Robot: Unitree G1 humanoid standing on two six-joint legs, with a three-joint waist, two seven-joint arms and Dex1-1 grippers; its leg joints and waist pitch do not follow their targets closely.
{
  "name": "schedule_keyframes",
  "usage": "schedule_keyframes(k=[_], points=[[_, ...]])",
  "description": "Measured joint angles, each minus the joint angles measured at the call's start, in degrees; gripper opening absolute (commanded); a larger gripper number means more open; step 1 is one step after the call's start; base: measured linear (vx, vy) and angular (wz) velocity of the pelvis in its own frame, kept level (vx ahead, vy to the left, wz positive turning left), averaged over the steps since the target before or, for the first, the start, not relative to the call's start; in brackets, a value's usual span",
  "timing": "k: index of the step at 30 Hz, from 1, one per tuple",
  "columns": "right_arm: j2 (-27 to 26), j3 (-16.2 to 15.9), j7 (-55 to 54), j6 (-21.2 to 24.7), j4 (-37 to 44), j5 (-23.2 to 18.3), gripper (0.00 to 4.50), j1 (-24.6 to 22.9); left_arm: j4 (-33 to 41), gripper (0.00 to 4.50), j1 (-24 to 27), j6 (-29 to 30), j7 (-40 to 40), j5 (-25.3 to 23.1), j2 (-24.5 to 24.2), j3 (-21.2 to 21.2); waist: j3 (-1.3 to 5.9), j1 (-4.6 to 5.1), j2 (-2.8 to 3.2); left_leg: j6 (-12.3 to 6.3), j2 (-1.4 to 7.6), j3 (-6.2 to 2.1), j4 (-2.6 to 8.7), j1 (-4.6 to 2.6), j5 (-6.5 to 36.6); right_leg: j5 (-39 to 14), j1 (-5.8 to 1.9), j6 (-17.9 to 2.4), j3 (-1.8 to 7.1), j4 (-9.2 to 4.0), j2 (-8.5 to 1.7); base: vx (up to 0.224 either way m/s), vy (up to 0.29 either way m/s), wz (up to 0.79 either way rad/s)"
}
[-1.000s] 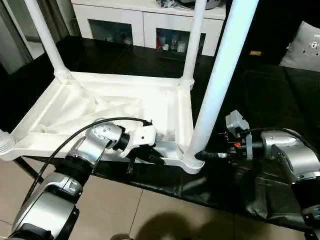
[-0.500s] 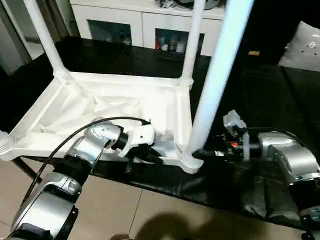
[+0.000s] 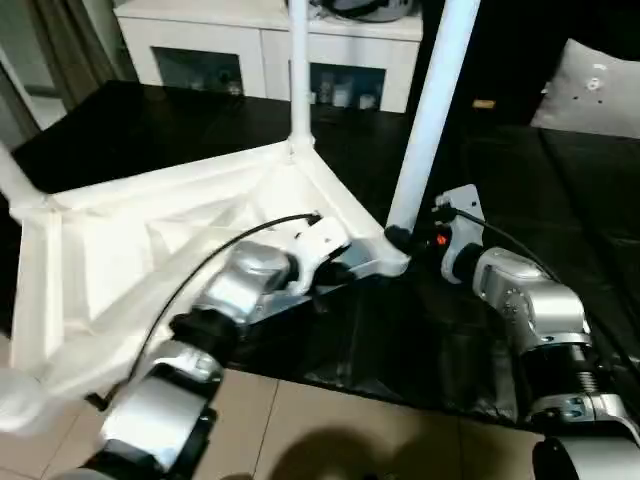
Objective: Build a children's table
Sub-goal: Rotate leg to tighten
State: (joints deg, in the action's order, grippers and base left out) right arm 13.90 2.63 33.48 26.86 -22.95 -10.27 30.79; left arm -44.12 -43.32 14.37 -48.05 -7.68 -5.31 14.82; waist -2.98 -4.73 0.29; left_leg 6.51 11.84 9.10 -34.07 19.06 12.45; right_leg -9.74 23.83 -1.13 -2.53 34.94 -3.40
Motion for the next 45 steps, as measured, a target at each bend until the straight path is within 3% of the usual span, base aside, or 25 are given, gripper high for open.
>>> schedule_keyframes(k=[7, 15, 22, 26, 30, 36, 45], points=[[-0.3, 0.0, 0.4, -1.2, 0.4, 0.1, 3.14, -0.7, 0.0, 0.0, 0.0, -0.5, 0.8, -0.5, 0.1, 0.5, 0.01, -0.16, 0.03, -0.04, 0.0, 0.01, 0.01, 0.0, 0.0, 0.0, 0.01, 0.0, 0.0, -0.02, -0.01, 0.0, 0.0, 0.0], [6.9, -2.1, 15.0, -5.4, 2.4, -1.4, 3.9, -4.4, 0.2, 0.0, 0.6, -6.7, -6.0, -0.7, -4.2, 2.5, -0.02, -0.46, -0.02, -0.04, 0.02, 0.0, 0.13, 0.04, 0.0, 0.0, 0.05, 0.0, -0.06, -0.03, 0.0, 0.0, 0.0, 0.0], [11.2, -4.7, 23.2, -8.6, 2.6, -1.4, 3.9, -4.9, 0.2, 0.0, 1.1, -11.2, -11.7, -0.4, -7.6, 3.5, -0.06, -0.39, -0.06, -0.03, 0.03, 0.0, 0.12, 0.03, 0.0, 0.0, 0.05, 0.0, -0.06, -0.03, -0.01, 0.0, 0.0, 0.0], [15.2, -6.4, 31.5, -12.7, 2.3, -1.4, 3.9, -4.9, 0.2, 0.0, 2.0, -16.5, -19.7, 1.1, -11.6, 4.3, -0.06, -0.5, -0.06, -0.04, 0.05, 0.0, 0.17, 0.11, 0.0, -0.1, 0.13, 0.0, -0.09, -0.03, 0.0, 0.0, 0.0, 0.0], [16.2, -7.4, 37.3, -13.3, 2.6, -3.0, 3.9, -4.9, 0.7, 0.0, 2.1, -19.8, -25.1, 1.3, -14.0, 5.5, -0.07, -0.9, -0.08, -0.05, 0.05, 0.01, 0.15, 0.11, 0.0, -0.1, 0.1, -0.1, -0.09, -0.04, -0.01, 0.0, 0.0, 0.0], [17.1, -9.1, 43.2, -10.6, 3.7, -5.1, 3.35, -5.4, 2.2, 0.0, 2.7, -22.1, -30.7, 1.8, -15.5, 7.0, -0.07, -1.99, -0.08, -0.05, 0.06, 0.01, 0.14, 0.13, 0.0, -0.1, 0.11, -0.1, -0.09, -0.03, -0.02, 0.0, 0.0, 0.0], [17.6, -10.1, 47.9, -8.5, 4.6, -7.0, 2.56, -5.6, 1.7, 0.0, 2.7, -24.3, -32.6, 2.1, -15.7, 7.5, -0.07, -2.49, -0.09, -0.05, 0.06, 0.02, 0.11, 0.12, 0.0, -0.1, 0.09, -0.1, -0.09, -0.01, -0.03, 0.0, 0.0, 0.0]])
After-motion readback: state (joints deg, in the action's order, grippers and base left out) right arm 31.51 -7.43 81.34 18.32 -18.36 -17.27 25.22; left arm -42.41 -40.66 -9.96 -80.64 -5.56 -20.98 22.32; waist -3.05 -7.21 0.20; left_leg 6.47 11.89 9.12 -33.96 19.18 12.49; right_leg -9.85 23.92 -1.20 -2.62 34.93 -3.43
